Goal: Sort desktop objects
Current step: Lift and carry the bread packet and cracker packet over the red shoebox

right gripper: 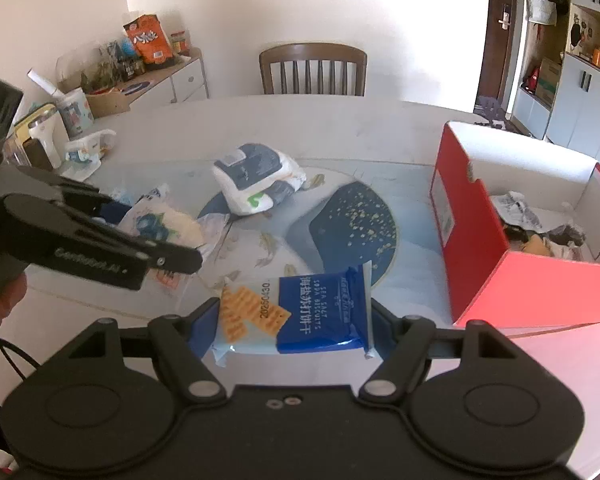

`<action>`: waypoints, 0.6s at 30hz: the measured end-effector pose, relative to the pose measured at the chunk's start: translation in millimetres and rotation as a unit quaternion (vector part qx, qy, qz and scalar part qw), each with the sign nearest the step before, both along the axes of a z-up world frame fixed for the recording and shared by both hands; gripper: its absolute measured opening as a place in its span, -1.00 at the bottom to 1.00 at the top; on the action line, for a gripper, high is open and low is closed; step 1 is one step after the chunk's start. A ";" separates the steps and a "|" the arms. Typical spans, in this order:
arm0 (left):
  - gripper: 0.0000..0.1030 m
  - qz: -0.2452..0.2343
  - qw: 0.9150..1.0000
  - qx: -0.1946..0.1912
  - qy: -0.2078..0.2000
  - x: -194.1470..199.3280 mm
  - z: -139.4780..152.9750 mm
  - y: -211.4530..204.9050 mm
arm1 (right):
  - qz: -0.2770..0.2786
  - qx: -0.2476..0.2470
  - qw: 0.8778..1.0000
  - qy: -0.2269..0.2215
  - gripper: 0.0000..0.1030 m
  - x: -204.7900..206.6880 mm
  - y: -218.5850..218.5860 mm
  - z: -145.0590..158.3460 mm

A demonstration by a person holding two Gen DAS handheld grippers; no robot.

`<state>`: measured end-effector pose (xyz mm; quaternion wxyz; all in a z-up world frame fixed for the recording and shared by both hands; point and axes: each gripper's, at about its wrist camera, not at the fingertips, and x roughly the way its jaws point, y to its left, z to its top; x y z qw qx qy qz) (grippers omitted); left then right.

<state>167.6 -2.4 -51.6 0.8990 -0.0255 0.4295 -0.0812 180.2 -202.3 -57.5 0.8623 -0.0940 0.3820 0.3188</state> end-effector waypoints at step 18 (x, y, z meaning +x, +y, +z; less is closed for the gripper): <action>0.27 -0.018 1.000 -0.022 -0.014 17.1 36.1 -36.3 | -0.026 0.022 0.999 -0.003 0.44 30.6 -44.5 32.1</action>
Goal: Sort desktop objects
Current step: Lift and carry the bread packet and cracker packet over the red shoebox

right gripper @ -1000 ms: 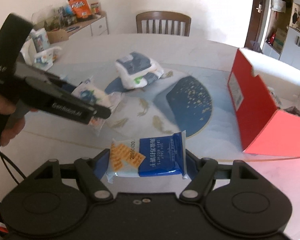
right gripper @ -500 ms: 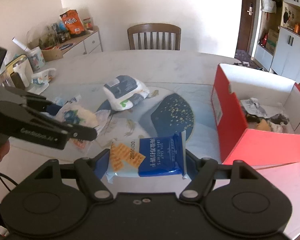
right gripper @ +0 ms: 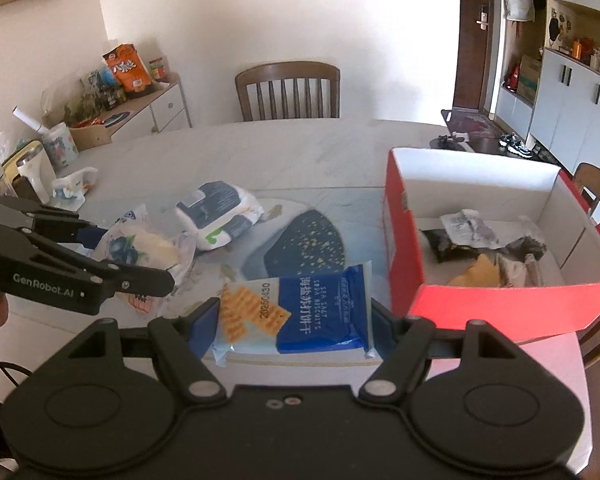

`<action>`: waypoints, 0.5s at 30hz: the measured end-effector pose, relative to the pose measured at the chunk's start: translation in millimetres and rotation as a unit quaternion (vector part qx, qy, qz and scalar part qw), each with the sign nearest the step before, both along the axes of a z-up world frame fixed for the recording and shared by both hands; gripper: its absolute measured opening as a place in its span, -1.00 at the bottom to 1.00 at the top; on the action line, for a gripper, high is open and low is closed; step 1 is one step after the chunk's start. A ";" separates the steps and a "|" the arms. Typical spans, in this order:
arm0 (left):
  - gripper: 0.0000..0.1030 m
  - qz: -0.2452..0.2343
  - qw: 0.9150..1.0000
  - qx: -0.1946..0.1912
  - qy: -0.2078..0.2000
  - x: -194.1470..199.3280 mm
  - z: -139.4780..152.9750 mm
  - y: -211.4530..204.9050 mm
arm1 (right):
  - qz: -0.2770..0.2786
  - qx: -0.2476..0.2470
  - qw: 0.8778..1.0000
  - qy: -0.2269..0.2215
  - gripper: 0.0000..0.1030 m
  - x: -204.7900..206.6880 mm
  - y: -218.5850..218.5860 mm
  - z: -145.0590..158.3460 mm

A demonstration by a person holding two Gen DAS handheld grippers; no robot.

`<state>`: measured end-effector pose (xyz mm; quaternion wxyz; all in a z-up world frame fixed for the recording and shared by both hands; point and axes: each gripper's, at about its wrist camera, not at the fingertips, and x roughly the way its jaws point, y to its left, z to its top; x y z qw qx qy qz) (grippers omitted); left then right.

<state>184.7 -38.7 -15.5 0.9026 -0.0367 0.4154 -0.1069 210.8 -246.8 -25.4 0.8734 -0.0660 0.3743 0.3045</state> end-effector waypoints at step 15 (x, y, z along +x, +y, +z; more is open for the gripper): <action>0.27 0.000 1.000 -0.007 -0.011 34.7 13.8 -50.2 | -0.004 0.008 1.000 -0.004 0.44 36.9 -46.8 7.8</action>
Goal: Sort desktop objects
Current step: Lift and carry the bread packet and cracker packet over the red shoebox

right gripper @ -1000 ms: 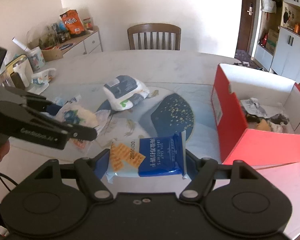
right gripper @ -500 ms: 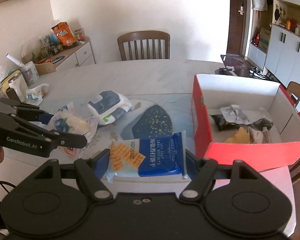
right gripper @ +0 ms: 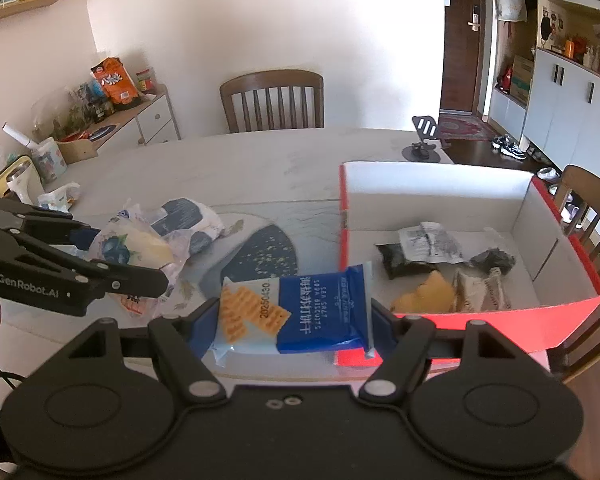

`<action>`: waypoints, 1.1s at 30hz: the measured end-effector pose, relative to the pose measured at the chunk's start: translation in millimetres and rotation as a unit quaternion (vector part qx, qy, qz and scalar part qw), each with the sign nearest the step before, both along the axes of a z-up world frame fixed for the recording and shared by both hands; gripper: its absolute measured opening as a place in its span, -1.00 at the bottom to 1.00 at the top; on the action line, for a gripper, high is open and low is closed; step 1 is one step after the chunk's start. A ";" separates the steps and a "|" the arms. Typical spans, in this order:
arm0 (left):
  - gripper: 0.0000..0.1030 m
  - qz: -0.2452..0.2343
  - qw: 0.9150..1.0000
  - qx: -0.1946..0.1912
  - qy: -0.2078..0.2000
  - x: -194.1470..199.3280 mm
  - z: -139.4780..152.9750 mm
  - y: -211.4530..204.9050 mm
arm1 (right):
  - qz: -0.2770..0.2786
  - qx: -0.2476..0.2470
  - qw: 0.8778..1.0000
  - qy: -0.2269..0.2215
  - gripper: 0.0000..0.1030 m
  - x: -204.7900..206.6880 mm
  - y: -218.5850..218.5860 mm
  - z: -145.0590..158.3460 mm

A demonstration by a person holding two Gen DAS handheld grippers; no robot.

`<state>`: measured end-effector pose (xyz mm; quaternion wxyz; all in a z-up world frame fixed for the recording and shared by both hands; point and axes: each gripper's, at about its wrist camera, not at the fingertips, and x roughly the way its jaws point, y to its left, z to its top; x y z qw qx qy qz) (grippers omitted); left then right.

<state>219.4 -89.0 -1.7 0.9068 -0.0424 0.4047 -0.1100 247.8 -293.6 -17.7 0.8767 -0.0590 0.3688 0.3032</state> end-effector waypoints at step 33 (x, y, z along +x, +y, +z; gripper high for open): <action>0.27 -0.046 0.999 0.009 -0.012 125.8 -0.4 -118.1 | -0.056 -0.007 0.998 0.003 0.44 95.6 -110.5 -12.0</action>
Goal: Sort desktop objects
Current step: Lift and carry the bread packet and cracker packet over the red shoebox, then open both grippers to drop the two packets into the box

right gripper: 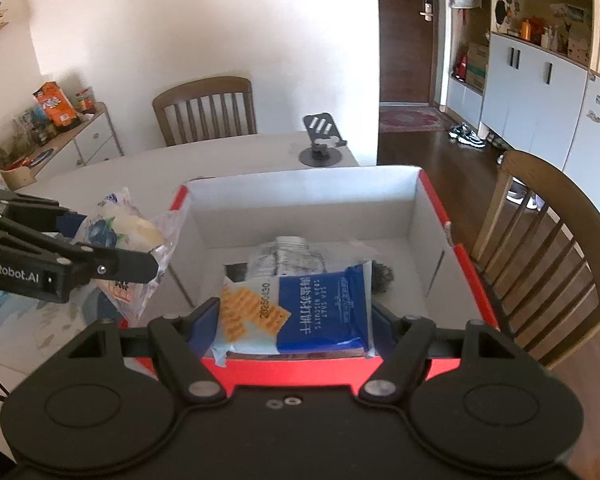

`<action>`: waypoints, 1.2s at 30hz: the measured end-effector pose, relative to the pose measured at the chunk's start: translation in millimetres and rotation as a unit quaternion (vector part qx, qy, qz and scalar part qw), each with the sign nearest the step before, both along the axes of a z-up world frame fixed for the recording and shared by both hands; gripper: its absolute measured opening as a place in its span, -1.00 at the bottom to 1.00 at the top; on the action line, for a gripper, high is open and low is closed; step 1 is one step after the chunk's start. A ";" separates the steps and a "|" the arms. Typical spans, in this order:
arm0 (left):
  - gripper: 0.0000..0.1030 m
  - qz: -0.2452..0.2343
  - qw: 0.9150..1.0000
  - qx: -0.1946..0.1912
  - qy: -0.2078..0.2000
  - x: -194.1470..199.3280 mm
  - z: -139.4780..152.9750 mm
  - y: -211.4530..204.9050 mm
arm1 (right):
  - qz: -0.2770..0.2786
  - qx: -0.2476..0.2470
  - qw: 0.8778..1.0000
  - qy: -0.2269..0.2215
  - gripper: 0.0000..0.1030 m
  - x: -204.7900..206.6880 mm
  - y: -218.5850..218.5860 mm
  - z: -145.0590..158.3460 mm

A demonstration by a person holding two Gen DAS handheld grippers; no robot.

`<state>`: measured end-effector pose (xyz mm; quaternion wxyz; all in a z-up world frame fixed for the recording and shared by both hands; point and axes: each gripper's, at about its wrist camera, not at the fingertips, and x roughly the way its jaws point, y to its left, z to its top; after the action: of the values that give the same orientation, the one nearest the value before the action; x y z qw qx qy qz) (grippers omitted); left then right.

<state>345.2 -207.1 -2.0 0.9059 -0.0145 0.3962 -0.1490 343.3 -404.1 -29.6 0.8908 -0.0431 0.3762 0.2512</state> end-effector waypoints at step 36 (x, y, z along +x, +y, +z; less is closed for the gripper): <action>0.27 -0.043 0.993 0.077 0.074 100.0 -73.6 -37.5 | 0.000 -0.038 0.997 0.072 0.44 63.3 -2.3 -59.2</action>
<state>445.2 -244.6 -75.6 0.8653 0.0613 0.4725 -0.1558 406.6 -406.4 -88.8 0.8591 -0.0590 0.4487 0.2390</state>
